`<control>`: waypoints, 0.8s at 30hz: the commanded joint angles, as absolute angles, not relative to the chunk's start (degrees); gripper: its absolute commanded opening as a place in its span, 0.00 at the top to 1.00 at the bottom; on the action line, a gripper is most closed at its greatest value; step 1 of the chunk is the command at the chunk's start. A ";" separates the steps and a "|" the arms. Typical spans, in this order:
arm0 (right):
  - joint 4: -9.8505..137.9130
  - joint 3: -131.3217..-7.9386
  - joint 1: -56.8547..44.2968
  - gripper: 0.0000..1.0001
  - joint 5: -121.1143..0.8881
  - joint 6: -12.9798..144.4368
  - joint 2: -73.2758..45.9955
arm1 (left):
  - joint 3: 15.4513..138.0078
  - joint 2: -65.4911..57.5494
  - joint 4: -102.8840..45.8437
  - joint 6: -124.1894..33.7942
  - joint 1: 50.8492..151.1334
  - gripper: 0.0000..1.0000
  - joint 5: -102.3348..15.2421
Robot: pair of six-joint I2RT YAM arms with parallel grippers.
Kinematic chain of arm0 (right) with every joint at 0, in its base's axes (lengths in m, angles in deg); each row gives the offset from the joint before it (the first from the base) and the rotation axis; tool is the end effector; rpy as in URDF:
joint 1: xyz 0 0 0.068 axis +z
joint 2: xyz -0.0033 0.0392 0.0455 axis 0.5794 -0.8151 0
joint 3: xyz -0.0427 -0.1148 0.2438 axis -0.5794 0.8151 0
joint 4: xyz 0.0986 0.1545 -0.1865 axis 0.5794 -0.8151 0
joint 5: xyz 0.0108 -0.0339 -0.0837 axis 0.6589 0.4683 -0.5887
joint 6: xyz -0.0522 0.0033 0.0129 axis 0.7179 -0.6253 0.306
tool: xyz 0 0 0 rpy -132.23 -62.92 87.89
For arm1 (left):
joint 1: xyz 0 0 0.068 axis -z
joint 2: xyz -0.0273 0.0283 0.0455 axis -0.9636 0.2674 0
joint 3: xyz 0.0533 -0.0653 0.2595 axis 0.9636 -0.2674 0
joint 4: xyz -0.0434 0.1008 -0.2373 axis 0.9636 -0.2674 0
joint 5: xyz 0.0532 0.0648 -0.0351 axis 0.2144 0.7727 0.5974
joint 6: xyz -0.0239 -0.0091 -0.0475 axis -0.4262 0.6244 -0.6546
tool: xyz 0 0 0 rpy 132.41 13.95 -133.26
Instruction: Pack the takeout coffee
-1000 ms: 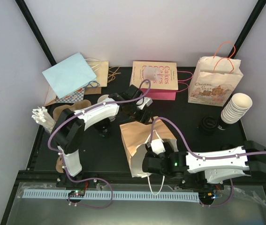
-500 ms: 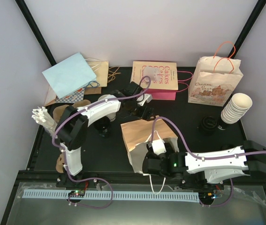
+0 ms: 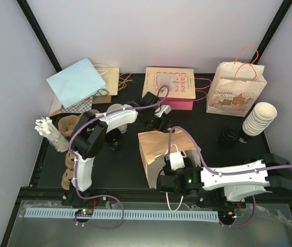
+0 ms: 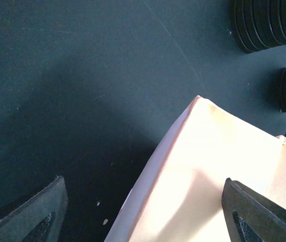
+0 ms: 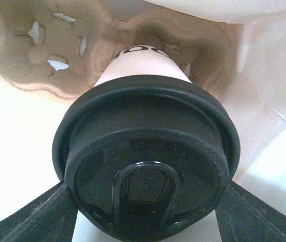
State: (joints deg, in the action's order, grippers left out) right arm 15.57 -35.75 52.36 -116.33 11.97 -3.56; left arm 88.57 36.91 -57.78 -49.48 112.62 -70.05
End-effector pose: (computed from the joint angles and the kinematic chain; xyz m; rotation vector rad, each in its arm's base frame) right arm 0.0344 0.1958 0.2003 -0.4324 2.2349 -0.0560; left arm 0.3245 -0.2806 0.1812 0.7567 2.6355 -1.1008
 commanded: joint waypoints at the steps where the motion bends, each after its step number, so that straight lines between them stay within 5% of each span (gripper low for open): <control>1: 9.68 -35.68 52.48 0.67 -119.71 5.92 -1.55 | 89.21 38.63 -58.21 -48.65 113.41 0.15 -70.55; 14: 4.28 -36.01 50.55 0.67 -120.89 -2.33 -0.97 | 87.25 35.24 -57.83 -49.27 113.66 0.17 -69.52; 24: 8.11 -37.80 50.64 0.69 -119.89 10.39 4.29 | 86.94 34.31 -58.24 -48.69 113.70 0.17 -67.47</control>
